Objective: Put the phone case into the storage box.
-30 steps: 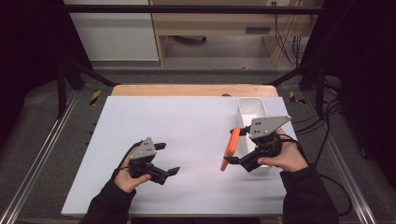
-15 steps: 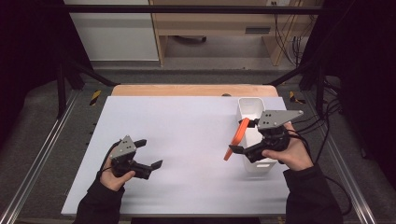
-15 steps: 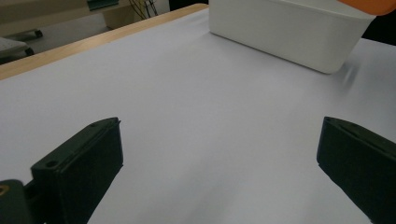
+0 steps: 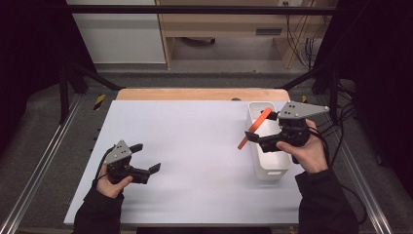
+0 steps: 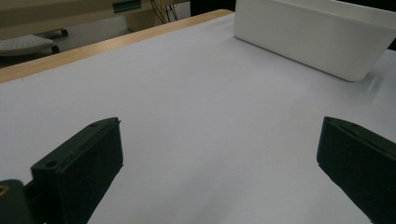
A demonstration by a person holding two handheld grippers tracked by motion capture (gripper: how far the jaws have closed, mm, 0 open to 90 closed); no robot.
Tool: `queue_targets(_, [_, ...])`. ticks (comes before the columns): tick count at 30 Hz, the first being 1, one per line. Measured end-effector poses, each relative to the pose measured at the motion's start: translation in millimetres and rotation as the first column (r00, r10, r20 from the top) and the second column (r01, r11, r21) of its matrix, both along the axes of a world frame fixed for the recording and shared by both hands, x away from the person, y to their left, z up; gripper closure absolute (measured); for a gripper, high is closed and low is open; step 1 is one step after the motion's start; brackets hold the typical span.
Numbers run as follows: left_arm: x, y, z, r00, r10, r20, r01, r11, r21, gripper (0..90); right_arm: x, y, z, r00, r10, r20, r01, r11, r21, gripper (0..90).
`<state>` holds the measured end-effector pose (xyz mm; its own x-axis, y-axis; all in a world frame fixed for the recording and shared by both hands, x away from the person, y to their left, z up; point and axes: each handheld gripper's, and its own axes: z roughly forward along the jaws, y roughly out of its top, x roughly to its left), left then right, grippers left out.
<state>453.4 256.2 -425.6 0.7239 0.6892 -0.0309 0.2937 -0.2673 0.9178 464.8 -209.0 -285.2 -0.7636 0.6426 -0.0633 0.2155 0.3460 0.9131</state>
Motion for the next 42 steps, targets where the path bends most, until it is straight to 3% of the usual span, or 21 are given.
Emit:
queue_targets(15, [2.2,14.6,-3.0,0.9995,0.033,0.001,-0.033,0.9994,-0.012,0.0,15.2,-1.8,7.5,0.9926,-0.122,-0.005,0.122,0.9926,0.000,16.2])
queue_targets(21, [2.9,17.8,-4.0,0.9991,0.043,0.005,-0.043,0.9990,-0.016,0.0,21.8,-3.0,9.5,0.9835,-0.181,-0.009,0.181,0.9829,0.032,16.1])
queue_targets(29, [3.3,17.4,-5.0,0.9992,0.039,0.005,-0.039,0.9992,-0.013,0.0,30.6,-2.0,11.7,0.9724,-0.233,-0.007,0.233,0.9720,0.030,16.1])
queue_targets(39, [4.7,21.5,-6.5,0.9986,0.053,0.011,-0.052,0.9985,-0.016,0.0,45.2,-3.5,10.8,0.9477,-0.319,-0.007,0.319,0.9474,0.025,16.0])
queue_targets(42, [5.1,21.6,-6.9,0.9985,0.053,0.013,-0.052,0.9985,-0.016,0.0,49.5,-4.8,10.4,0.9459,-0.324,-0.011,0.324,0.9454,0.029,16.0])
